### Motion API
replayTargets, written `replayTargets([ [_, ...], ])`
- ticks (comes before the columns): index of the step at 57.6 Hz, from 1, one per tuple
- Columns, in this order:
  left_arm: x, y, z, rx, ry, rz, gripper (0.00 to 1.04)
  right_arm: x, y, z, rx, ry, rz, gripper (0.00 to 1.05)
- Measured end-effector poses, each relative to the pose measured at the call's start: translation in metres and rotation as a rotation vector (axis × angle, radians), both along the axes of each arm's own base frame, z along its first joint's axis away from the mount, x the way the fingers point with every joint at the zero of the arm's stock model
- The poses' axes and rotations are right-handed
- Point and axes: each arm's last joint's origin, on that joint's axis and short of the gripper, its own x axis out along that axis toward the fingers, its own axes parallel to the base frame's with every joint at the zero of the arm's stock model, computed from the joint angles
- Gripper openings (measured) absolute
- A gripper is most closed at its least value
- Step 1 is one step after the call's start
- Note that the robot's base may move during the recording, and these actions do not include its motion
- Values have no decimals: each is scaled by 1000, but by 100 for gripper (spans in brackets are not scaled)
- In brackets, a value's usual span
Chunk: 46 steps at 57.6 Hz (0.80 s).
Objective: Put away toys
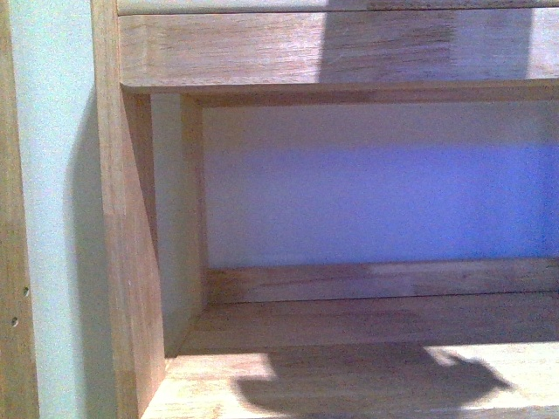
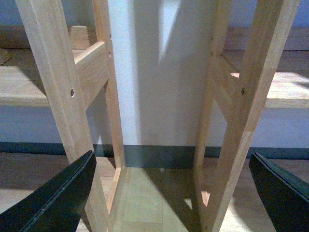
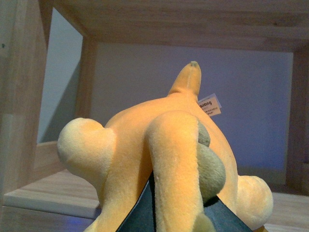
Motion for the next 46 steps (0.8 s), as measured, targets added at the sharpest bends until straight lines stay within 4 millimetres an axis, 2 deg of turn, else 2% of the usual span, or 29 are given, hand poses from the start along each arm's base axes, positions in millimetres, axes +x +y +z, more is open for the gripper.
replayTargets([
  [11, 0, 0, 0, 0, 0, 0, 98, 2, -12, 12, -22, -15, 51, 7],
  [21, 0, 0, 0, 0, 0, 0, 98, 10, -35, 21, 15, 4, 113, 7],
  [28, 0, 0, 0, 0, 0, 0, 98, 26, -44, 29, 61, 1, 152, 7],
  [39, 0, 0, 0, 0, 0, 0, 98, 71, -41, 32, 92, 64, 235, 7],
  [46, 0, 0, 0, 0, 0, 0, 98, 91, -38, 31, 124, 92, 272, 7],
])
